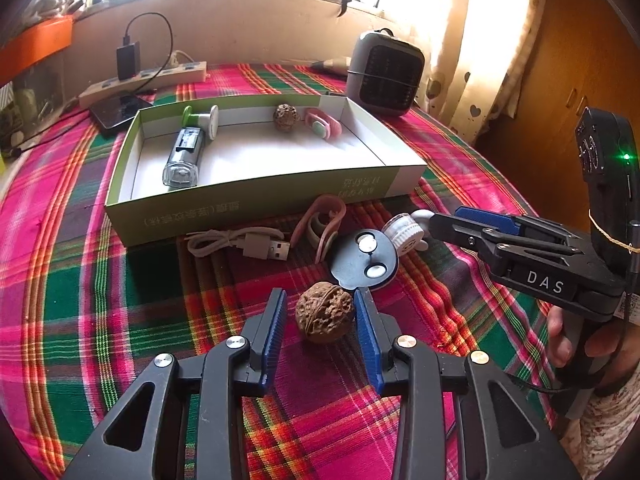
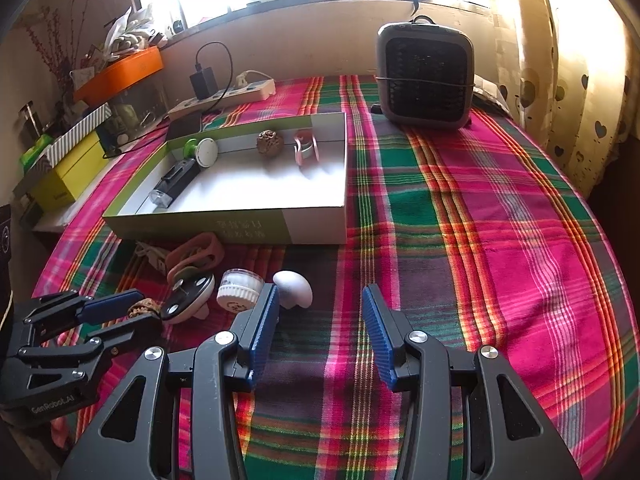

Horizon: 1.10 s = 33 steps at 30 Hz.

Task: Organize objects
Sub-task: 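Close the right tool on the white egg-shaped knob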

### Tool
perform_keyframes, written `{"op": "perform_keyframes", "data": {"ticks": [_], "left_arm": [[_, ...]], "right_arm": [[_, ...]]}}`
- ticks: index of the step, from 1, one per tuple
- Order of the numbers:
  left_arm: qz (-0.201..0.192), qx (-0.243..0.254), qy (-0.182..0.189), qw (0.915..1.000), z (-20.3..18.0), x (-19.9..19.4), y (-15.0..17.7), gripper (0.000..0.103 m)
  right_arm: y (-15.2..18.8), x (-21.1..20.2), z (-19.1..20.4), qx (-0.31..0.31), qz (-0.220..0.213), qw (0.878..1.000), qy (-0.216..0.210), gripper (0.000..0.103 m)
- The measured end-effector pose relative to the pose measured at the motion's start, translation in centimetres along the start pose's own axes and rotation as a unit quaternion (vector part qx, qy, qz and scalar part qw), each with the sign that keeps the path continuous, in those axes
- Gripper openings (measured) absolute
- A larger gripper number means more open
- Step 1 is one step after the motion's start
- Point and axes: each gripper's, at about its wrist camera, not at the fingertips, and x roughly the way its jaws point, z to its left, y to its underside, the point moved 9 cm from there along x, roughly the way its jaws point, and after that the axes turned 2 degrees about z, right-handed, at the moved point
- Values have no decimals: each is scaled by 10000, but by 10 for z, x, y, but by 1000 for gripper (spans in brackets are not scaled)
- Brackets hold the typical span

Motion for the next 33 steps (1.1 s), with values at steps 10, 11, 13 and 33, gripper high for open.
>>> {"op": "perform_keyframes", "data": {"ticks": [10,11,13,33], "left_arm": [[-46,-122,-175,9998,14,-3,-1,29],[-51,-132,-192,9997,15,-3,-1,29],[-45,-147,-220,9996,18,-3,-1,29],[-52,-197,-234,9995,20,-3,-3,29]], "right_arm": [[-3,6,6,-93,87,9999,-19,45],[-3,7,7,-109,91,9999,-11,45],[-4,9,7,-137,120,9998,-1,45],[-4,18,12,-514,198,9983,208,45]]}}
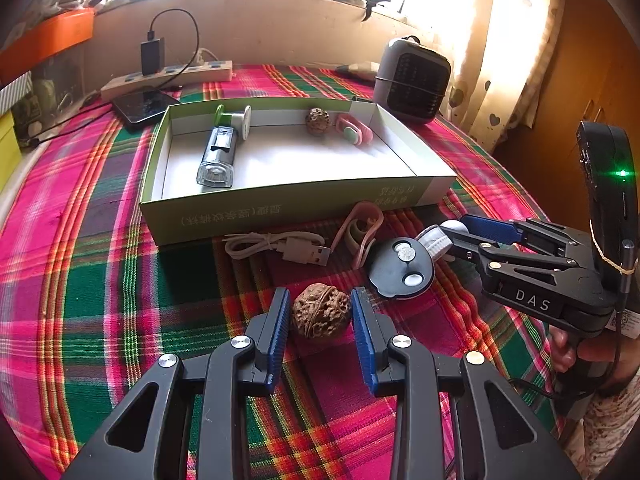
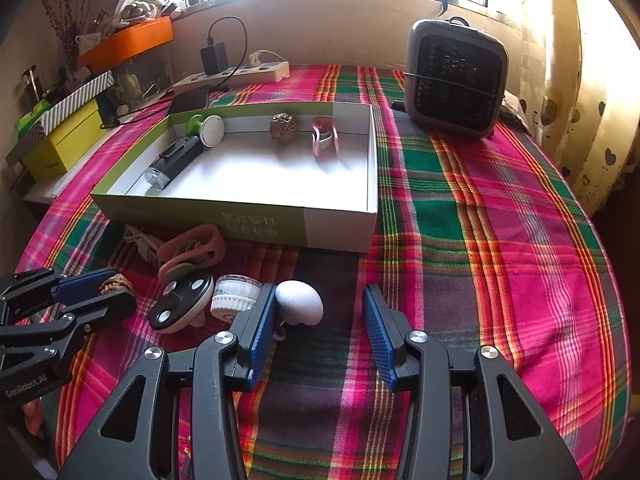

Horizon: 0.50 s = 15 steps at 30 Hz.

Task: Organize objects
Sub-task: 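Close the right tool on the white egg-shaped knob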

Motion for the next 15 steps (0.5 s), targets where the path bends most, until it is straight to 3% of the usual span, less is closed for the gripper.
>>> {"op": "perform_keyframes", "data": {"ticks": [5,8,15], "left_arm": [[1,8,-9,10000,1,0,0,29],[2,6,-7,10000,0,0,0,29],[1,3,-4,10000,0,0,0,29]], "right_arm": [[0,0,2,-51,11,10000,-22,44],[0,-1,6,-119,1,9999,-100,36],[1,-1,11,-214,-8,9997,-122,29]]}}
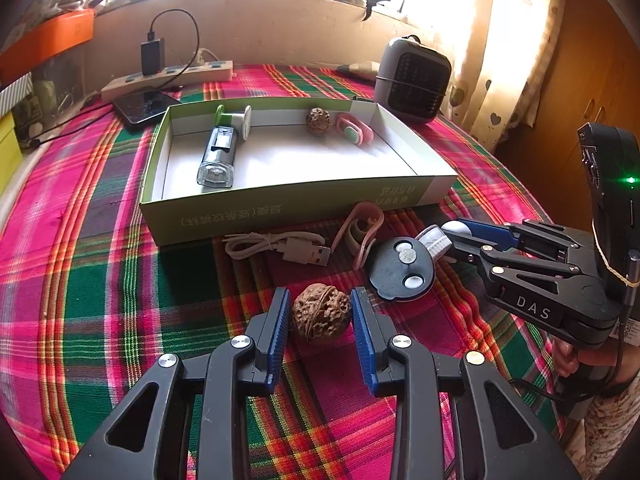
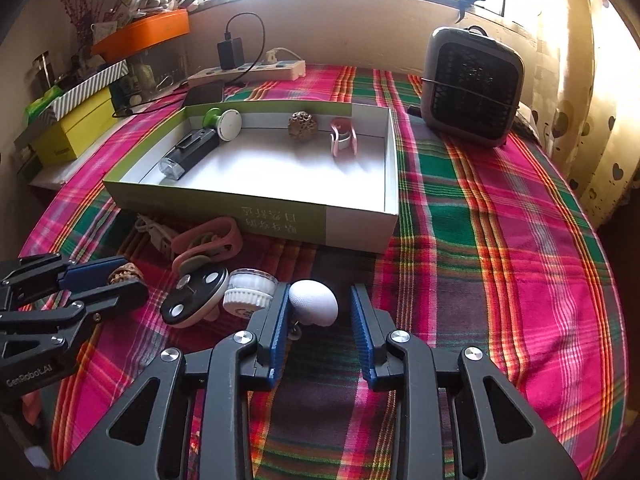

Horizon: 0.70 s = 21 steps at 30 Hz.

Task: Organize objects
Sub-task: 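Close the right tool on the white egg-shaped knob, then close the left tool on the brown walnut while the right tool holds the knob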

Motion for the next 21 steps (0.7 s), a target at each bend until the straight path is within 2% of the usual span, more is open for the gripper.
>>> {"op": "perform_keyframes", "data": {"ticks": [5,21], "left_arm": [[1,1,-3,10000,0,0,0,29],[0,8,-23,10000,-4,0,1,28]], "right_arm": [[0,0,3,-61,-7,10000,-18,24],[0,0,3,-70,-9,10000,-7,24]]}}
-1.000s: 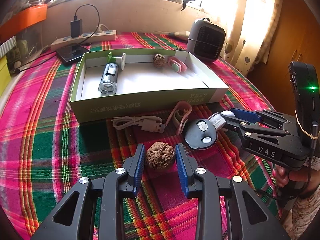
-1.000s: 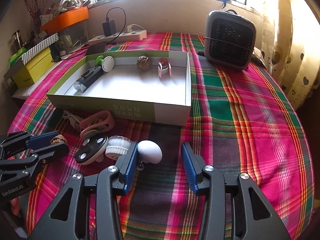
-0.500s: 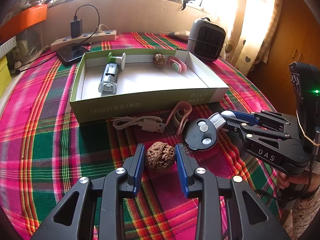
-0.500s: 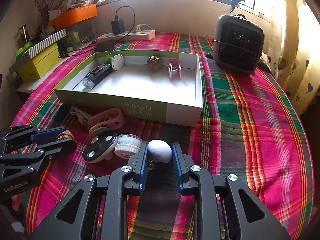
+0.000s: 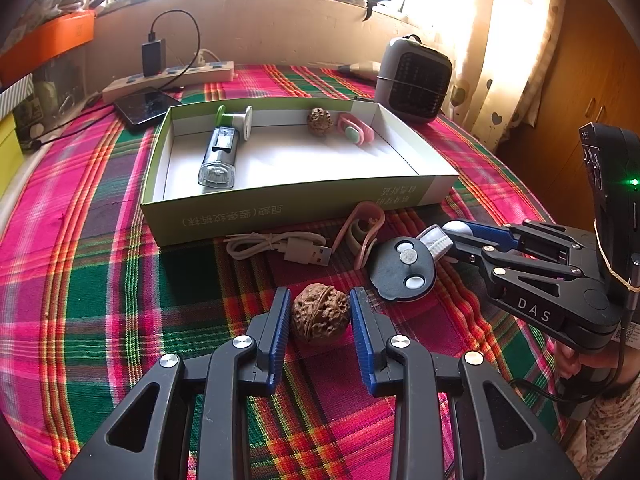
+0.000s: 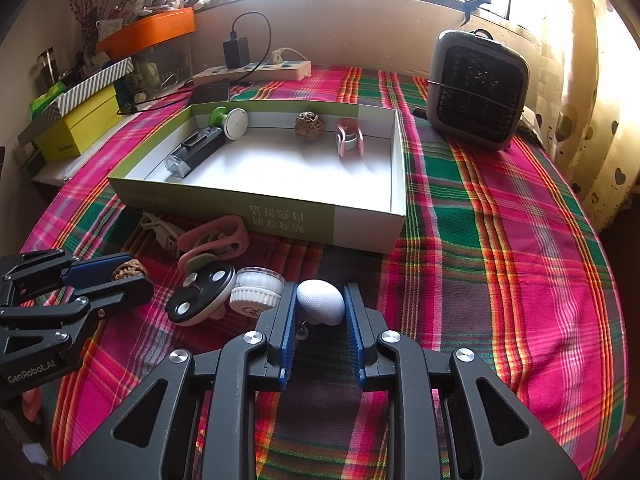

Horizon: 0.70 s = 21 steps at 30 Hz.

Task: Organize objects
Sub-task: 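Close the left tool on the brown walnut while the right tool holds the knob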

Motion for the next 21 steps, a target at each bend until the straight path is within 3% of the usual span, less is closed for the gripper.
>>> {"op": "perform_keyframes", "data": {"ticks": [21], "left_arm": [[-47,60,-89,9999,0,-7,-4,28]], "right_arm": [[3,-3,0,53,-5,10000,-9,24]]}}
